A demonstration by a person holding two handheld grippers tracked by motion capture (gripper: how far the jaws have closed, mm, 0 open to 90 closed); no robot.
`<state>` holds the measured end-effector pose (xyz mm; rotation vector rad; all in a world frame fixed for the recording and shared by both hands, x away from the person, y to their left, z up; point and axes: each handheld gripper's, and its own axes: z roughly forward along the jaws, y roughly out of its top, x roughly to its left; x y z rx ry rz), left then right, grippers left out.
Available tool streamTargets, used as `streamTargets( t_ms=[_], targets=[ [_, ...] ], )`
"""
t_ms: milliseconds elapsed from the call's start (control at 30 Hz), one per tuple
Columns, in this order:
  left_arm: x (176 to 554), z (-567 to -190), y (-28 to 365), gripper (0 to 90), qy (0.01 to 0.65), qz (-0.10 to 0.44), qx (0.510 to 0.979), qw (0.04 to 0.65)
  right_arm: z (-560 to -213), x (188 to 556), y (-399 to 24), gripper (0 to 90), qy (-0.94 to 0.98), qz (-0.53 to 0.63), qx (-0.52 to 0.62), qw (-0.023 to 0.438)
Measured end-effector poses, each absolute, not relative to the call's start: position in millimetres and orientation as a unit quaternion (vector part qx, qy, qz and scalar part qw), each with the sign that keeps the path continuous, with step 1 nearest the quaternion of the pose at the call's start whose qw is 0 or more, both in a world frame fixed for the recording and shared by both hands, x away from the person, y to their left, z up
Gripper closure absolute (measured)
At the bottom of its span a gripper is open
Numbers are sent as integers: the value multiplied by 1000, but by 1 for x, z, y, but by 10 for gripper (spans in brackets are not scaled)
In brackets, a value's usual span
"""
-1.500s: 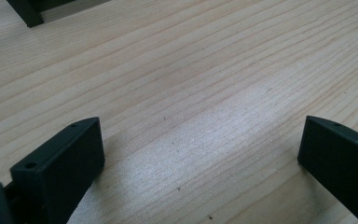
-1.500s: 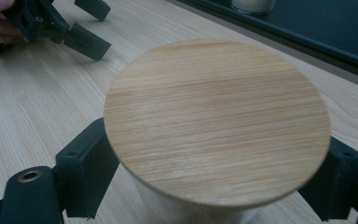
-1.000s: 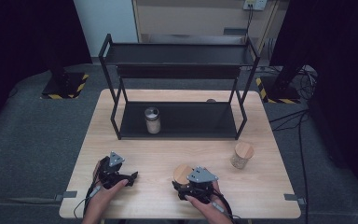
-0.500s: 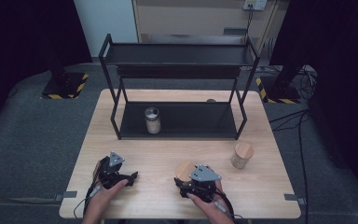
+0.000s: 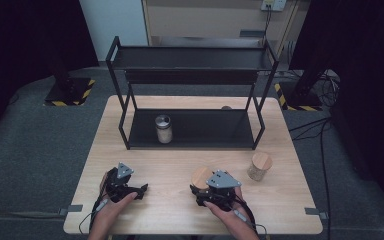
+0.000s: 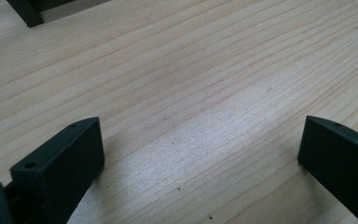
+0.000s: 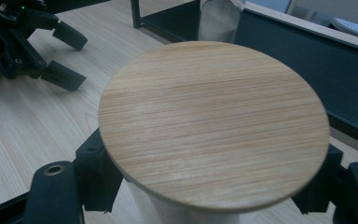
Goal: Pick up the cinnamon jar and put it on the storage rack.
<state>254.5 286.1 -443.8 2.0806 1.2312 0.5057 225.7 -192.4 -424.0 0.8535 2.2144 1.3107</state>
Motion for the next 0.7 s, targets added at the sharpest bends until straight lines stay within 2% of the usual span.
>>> streamTargets(
  t_ms=[700],
  targets=[
    [254, -444, 286, 0, 471, 193, 795, 330, -414, 241, -180, 255, 801, 469, 306, 212]
  ],
)
